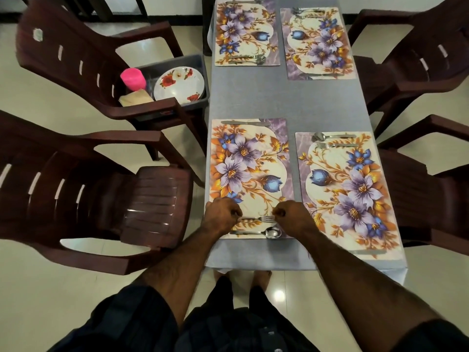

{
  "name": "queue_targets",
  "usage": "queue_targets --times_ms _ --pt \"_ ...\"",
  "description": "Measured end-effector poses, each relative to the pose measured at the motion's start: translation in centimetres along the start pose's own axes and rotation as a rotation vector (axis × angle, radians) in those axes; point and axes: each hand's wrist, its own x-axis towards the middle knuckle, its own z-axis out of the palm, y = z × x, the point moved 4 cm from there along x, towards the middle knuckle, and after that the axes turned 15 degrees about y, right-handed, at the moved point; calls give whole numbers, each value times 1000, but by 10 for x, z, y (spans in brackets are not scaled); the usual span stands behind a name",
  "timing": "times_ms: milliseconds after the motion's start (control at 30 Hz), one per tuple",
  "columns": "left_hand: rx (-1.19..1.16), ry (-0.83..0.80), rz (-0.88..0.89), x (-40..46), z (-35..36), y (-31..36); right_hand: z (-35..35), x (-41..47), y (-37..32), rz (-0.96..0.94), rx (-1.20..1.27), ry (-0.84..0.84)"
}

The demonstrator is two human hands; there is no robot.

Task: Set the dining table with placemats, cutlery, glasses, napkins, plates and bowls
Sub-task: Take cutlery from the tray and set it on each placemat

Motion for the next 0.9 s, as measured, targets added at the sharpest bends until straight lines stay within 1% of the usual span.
queue_targets --times_ms 100,233,300,333,400,433,500,633,833,900 --pt "-36 -20 -14 0 1 -3 1 0 2 25 29 -6" --pt "-48 8 20 -3 -4 -3 -5 1 3 35 61 7" --pt "3 -36 72 -8 -6 -3 -8 -1 7 21 39 -34" --pt "55 -66 111 -12 -6 -3 -9 -3 8 10 16 -82" --pt "164 -96 183 -17 -3 -2 -6 -10 10 -42 -80 -167" --pt "197 -95 201 -18 -2 -1 -5 -13 11 -75 -132 -181" --pt "206 -78 199 -18 -2 1 -3 -17 11 -99 -163 -160" --pt "169 -55 158 -17 -7 2 -1 -17 9 -68 -118 -116" --pt "113 -41 123 -20 -8 2 -1 -16 7 -74 -109 -104" --pt "127 -23 125 -23 -14 4 -7 -15 5 -53 -90 -52"
